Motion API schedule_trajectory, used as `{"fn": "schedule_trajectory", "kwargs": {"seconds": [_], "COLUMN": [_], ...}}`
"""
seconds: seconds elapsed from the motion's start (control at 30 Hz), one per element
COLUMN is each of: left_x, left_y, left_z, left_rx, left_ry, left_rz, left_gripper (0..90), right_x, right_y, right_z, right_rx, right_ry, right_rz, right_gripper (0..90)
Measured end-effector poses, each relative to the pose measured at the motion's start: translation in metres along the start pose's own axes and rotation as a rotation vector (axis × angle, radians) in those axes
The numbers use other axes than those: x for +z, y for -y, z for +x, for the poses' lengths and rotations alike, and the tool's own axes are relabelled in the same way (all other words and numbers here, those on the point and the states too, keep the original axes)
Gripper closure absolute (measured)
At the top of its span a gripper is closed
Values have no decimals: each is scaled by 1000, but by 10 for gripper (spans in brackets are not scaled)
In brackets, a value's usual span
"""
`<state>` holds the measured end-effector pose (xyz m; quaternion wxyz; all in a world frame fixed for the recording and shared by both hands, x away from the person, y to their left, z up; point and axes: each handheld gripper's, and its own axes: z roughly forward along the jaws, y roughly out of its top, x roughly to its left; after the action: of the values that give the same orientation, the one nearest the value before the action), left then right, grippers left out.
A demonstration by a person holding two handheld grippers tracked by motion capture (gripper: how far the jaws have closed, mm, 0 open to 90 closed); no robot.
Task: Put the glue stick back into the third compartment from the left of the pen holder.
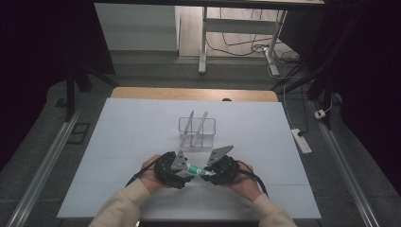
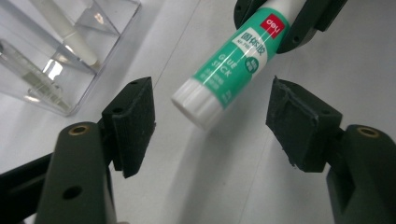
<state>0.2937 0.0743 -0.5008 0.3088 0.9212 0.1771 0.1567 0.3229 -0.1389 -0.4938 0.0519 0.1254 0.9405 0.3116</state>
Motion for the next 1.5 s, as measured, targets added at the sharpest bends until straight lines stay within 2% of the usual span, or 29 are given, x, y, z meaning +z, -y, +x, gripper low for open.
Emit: {"fn": "schedule_trajectory", "kwargs": {"seconds": [0.2,0.27,0.37,0.6,0.7,0.8,0.87,1.0,1.13,1.5], "left_x": [5,7,9,14,12,11,9,8,6,-4], "left_y": [-6,-7,-7,-6,-5,-5,-5,-4,-1,7], "left_z": [-5,-8,-11,-16,-13,-11,-11,-8,-3,12], "left_rx": [66,90,134,194,192,192,192,168,128,13], "left_ry": [6,7,-15,0,31,61,71,67,61,9], "left_rz": [16,22,45,89,86,70,56,51,31,-23], "left_gripper": [342,372,434,559,582,618,644,658,659,659], "right_x": [1,1,0,-2,-5,-9,-12,-14,-16,-27], "right_y": [-1,-1,-1,-2,-3,-3,-2,-1,0,7], "right_z": [1,2,2,3,4,1,-1,-2,-4,-12], "right_rx": [-6,-14,-25,-36,-40,1,24,57,83,159], "right_ry": [-17,-22,-34,-63,-67,-72,-57,-20,6,84], "right_rz": [8,10,8,-6,-22,-88,-112,-138,-173,-285], "right_gripper": [646,646,646,644,638,614,579,517,470,398]}}
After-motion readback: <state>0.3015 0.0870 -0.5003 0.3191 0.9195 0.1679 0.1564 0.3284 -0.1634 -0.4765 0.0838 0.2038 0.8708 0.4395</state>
